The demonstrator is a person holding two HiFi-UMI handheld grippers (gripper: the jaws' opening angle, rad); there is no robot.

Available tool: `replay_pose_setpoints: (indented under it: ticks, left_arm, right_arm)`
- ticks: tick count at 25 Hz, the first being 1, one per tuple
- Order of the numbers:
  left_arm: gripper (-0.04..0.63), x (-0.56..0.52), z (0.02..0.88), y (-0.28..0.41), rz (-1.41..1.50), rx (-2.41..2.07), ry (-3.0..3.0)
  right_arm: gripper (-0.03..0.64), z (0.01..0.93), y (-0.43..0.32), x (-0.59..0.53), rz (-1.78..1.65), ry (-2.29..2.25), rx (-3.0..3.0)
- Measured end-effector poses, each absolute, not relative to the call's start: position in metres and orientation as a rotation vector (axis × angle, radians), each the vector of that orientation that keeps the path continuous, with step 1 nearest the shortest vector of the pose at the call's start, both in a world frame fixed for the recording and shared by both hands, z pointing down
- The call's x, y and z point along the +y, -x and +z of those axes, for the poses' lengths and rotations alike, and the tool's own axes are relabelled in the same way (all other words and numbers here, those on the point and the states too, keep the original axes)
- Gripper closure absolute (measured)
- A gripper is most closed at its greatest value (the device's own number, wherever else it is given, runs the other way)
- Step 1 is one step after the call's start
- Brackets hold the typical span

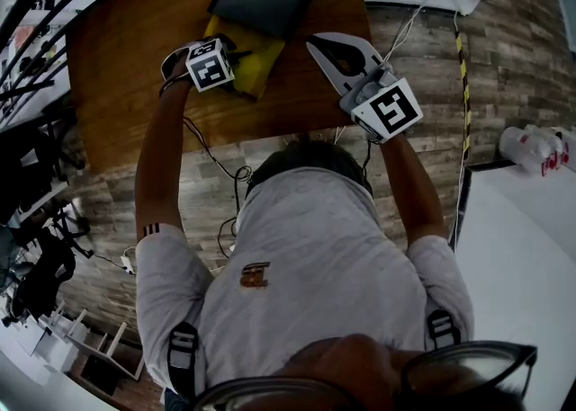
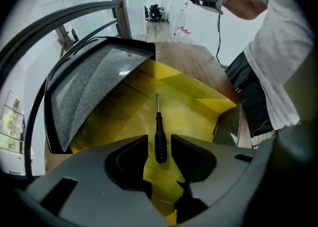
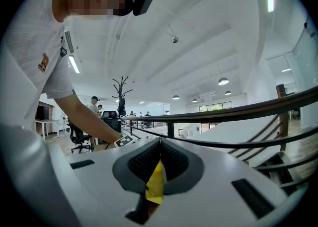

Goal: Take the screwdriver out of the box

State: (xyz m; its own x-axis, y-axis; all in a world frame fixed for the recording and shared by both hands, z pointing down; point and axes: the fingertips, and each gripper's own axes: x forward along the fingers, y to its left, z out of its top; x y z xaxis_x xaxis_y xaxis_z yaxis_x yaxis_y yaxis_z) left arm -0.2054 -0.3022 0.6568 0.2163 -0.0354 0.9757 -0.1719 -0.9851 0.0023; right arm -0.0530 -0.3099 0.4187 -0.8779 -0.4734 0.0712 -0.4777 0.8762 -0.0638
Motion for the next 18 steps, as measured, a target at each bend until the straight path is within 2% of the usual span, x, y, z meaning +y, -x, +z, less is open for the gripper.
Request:
replay_pose_setpoints:
  ticks: [14, 18]
  left_arm:
    - [0.511, -0.297, 0.661, 0.206, 1.816, -0.209, -2.339]
    - [0.515, -0.294, 0.662, 0.204, 1.815, -0.224, -2.345]
  right_arm:
    - [0.584, 0.422, 0.044, -0.304, 0.129, -0.766, -2.991]
    - [0.584, 0.424, 0.043, -0.3, 0.128, -0.759, -2.987]
